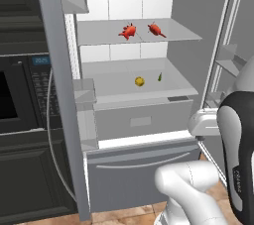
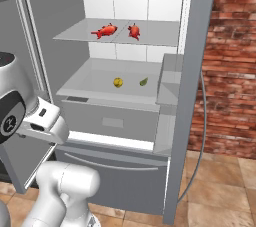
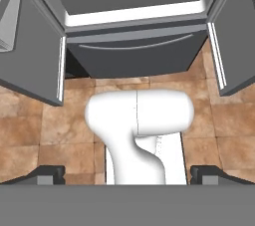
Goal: Gather the lemon wedge and lemon from the fridge and place them on a tray on the dining counter. Then gather the fishs from the fridge and place them on the other tray.
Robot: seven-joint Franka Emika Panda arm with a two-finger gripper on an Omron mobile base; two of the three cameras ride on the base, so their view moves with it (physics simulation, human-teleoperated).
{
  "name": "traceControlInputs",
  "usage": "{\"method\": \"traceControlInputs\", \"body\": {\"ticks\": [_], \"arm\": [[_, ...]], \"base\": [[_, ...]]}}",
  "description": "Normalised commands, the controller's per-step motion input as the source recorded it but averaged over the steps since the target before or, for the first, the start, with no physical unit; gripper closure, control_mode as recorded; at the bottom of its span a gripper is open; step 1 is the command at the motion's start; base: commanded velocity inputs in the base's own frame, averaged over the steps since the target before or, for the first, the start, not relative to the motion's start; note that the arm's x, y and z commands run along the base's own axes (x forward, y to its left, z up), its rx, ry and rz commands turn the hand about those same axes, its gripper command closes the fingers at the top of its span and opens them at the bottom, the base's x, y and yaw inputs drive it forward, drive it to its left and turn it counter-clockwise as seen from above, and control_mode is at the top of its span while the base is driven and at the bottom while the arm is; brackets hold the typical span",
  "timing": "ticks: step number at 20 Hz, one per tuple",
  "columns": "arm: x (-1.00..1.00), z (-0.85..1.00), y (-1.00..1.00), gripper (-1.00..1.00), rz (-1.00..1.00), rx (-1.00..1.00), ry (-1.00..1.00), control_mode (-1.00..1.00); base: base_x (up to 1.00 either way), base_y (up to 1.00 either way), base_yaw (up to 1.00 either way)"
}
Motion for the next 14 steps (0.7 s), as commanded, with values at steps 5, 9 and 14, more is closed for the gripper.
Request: {"method": "traceControlInputs", "body": {"ticks": [5,9,14], "arm": [[0.0,0.0,0.0,-1.0,0.0,0.0,0.0,1.0],[0.0,0.0,0.0,-1.0,0.0,0.0,0.0,1.0],[0.0,0.0,0.0,-1.0,0.0,0.0,0.0,1.0]], "base": [[0.42,0.19,-0.1],[0.6,0.27,-0.13],[0.63,0.15,-0.09]]}}
